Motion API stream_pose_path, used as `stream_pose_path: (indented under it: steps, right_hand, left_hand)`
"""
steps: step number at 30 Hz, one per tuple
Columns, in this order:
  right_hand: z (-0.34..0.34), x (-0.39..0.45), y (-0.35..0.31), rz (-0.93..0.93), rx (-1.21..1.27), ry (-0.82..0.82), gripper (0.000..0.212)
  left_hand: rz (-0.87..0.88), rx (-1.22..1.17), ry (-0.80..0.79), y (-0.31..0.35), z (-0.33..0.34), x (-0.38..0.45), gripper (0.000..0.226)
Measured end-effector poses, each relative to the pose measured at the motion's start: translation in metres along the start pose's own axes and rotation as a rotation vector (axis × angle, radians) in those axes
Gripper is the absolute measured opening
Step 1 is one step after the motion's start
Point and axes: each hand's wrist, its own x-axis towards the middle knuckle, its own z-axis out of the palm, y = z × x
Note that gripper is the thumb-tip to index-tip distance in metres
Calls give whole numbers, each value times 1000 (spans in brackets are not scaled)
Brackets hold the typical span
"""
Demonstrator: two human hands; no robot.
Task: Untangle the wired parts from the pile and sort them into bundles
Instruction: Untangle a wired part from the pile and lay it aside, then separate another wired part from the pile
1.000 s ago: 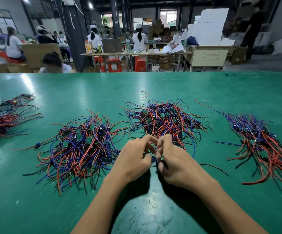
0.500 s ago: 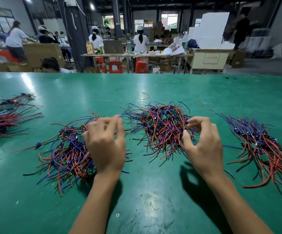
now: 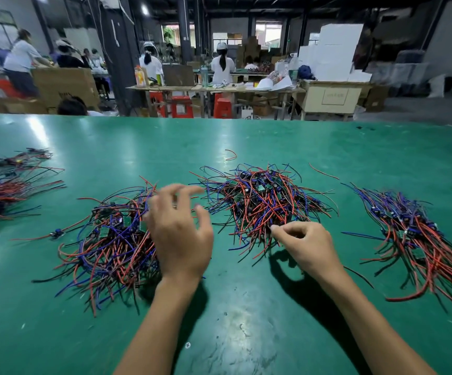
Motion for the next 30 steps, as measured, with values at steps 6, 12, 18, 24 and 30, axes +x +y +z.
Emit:
stream_pose_path:
  steps: [6, 12, 18, 24, 30]
  right_hand:
    - [-8, -3, -10, -27, 451, -229, 23]
    - [3, -21, -26, -222, 376, -646, 19]
    - [7, -26, -28, -152, 191, -611, 60]
    - [5, -14, -23, 127, 323, -335, 63]
    - [-1, -12, -25, 269, 591, -398, 27]
  left_hand:
    - [-449, -617, -644, 29, 18, -26, 23]
    - [-865, -944, -894, 28, 16, -20, 25]
    - [-903, -1057, -930, 17, 4, -12, 34]
    - [-809, -1101, -1043, 15, 0, -7, 63]
    - [-753, -1051, -1089, 13, 2, -10, 63]
